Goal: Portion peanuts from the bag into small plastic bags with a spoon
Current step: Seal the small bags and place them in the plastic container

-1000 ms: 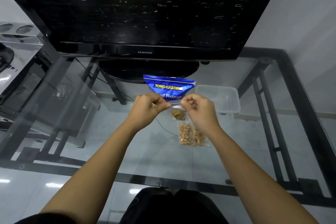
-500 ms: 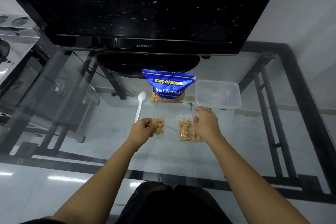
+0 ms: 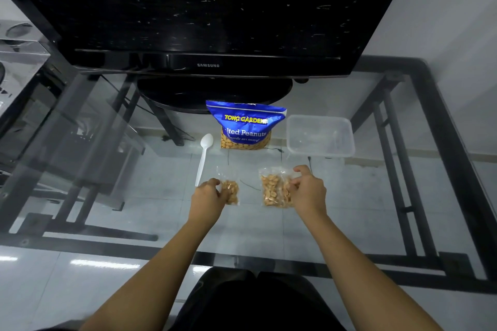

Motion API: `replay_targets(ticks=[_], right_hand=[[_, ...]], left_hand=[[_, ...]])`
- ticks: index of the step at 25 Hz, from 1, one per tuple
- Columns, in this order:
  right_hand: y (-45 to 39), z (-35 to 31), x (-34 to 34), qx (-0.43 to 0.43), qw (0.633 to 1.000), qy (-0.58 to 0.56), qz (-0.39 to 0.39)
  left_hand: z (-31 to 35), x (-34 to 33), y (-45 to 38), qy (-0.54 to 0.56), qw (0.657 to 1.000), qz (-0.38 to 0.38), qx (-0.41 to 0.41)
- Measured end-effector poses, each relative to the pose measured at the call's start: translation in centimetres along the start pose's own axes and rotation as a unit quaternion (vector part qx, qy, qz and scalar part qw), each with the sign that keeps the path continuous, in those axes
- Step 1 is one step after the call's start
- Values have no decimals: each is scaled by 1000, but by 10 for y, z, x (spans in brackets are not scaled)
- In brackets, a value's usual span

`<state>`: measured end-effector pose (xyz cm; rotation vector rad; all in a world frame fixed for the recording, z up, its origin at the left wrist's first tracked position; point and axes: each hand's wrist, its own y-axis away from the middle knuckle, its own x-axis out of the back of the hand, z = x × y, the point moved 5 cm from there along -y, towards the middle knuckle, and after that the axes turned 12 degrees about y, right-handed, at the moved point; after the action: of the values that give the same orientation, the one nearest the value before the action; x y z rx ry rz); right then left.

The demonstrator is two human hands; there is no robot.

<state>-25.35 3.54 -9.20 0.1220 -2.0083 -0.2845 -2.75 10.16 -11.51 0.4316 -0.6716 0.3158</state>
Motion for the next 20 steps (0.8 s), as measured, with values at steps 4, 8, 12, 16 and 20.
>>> replay_targets(ticks=[4,8,12,16,20], right_hand=[[11,2,7,34,998,-55,25],[28,2,12,55,990,-125,40],[38,0,15,54,982,-175,44],[41,-13,18,77,975,-203,47],[27,-7,23,-31,930,-365,43]], left_hand=[[18,11,11,43,990,109,-72],[60,-22,8,218,972,-58,-67],[81,-47,3,317,932,-175,-5],[87,-44,-2,354,918,-179,-1],[94,-31,-5,344,913,-218,-13]])
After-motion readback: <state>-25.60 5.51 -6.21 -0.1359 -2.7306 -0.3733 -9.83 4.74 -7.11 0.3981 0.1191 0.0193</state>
